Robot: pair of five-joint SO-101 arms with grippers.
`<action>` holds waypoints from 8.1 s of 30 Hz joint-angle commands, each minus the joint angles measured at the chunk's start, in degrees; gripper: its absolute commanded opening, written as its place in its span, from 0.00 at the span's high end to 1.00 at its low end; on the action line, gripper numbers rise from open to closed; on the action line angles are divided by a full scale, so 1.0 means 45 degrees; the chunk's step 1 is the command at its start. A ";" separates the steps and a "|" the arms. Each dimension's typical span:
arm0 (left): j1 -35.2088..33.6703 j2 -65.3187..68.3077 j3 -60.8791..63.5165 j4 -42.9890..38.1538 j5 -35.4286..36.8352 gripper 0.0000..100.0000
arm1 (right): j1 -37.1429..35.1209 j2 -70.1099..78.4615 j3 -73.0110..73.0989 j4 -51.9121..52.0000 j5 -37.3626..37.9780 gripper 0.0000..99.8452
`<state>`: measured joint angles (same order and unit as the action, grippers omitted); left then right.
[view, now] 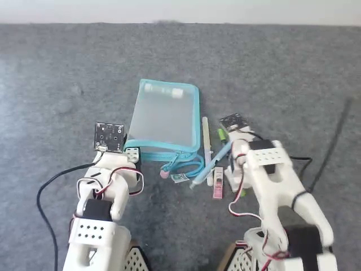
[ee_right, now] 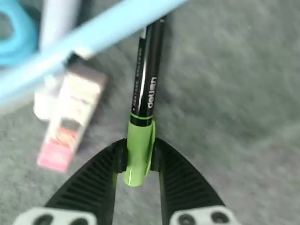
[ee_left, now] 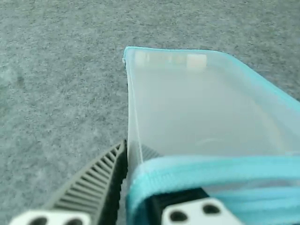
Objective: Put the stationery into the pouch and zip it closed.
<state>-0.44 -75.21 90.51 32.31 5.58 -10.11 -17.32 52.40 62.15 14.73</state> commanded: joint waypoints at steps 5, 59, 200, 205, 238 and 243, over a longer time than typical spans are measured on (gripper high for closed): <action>-0.0039 -0.0254 -0.0459 0.0078 0.0156 0.99 | -0.0010 -0.4581 -0.1973 0.3780 0.0899 0.99; 0.0488 -0.0156 -0.0459 -0.0508 0.0176 0.99 | -0.6847 -0.2979 -0.6662 0.9074 0.1250 0.99; 0.0938 -0.0254 -0.0303 -0.0332 0.0156 0.99 | -0.5070 -0.2139 0.1641 -0.0694 -0.3302 0.73; 0.0938 -0.0254 -0.0303 -0.0332 0.0156 0.99 | -0.5245 -0.2139 0.1661 -0.0713 -0.3380 0.73; 0.0332 -0.0254 -0.0283 -0.0176 0.0156 0.99 | -0.5070 -0.2120 0.2208 -0.1475 -0.3243 0.82; 0.0293 -0.0254 -0.0283 -0.0215 0.0156 0.99 | -0.4132 -0.2139 0.2071 -0.1026 -0.2227 0.82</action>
<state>1.23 -75.21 90.51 31.52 5.93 -31.30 -27.16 62.86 55.91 0.31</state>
